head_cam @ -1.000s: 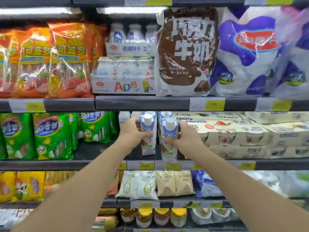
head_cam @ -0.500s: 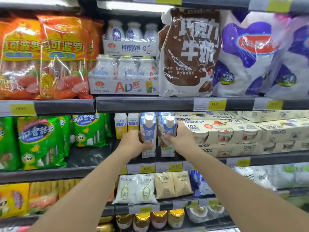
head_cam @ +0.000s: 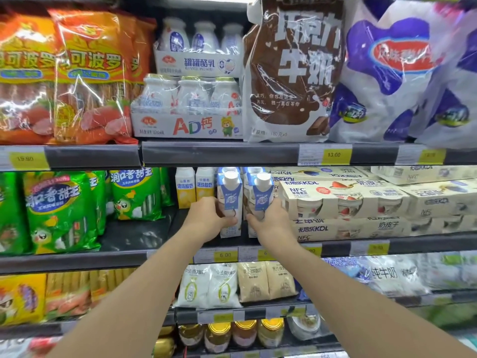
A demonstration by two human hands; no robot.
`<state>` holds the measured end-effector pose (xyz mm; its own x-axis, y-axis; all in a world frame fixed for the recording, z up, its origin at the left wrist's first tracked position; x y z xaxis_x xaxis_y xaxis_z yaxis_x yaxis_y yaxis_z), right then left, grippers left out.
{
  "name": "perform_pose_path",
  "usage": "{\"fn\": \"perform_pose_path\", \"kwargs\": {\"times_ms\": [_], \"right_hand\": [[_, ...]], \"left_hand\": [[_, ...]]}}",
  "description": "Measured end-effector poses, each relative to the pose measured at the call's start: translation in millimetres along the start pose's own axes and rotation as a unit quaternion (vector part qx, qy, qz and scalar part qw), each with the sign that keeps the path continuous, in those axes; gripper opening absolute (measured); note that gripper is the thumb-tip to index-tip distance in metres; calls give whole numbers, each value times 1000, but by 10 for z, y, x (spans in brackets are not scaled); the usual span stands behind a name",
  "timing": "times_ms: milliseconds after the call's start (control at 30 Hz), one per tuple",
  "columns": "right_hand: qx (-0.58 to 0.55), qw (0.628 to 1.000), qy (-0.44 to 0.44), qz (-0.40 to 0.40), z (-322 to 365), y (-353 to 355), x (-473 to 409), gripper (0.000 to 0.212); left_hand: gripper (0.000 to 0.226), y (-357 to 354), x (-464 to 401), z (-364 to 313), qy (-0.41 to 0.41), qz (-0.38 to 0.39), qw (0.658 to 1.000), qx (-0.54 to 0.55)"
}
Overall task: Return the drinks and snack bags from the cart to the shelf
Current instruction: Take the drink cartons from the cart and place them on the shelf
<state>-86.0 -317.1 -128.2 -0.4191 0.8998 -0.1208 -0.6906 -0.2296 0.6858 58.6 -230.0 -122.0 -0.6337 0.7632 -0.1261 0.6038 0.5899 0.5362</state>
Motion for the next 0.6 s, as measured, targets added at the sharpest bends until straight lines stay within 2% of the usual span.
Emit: {"fn": "perform_pose_path", "kwargs": {"times_ms": [267, 400, 500, 600], "right_hand": [[14, 1000, -6, 9, 9, 15, 13, 45], [1, 1000, -12, 25, -30, -24, 73, 58], [-3, 999, -7, 38, -74, -17, 168, 70], [-15, 999, -5, 41, -95, 49, 278, 72]], "left_hand": [[33, 2, 14, 5, 1, -8, 1000, 0], [36, -9, 26, 25, 10, -6, 1000, 4], [50, -10, 97, 79, 22, 14, 1000, -11], [70, 107, 272, 84, 39, 33, 997, -63]]}}
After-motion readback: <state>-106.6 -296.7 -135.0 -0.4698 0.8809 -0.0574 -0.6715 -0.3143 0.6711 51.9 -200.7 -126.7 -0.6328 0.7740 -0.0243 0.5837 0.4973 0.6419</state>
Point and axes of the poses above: each hand's wrist, its own x-axis away from the middle knuckle, its own y-axis out of the back of the hand, z = x × y, the point moved 4 cm from there along -x, towards the middle knuckle, and after that the axes turned 8 degrees about x, right-handed, at the moved point
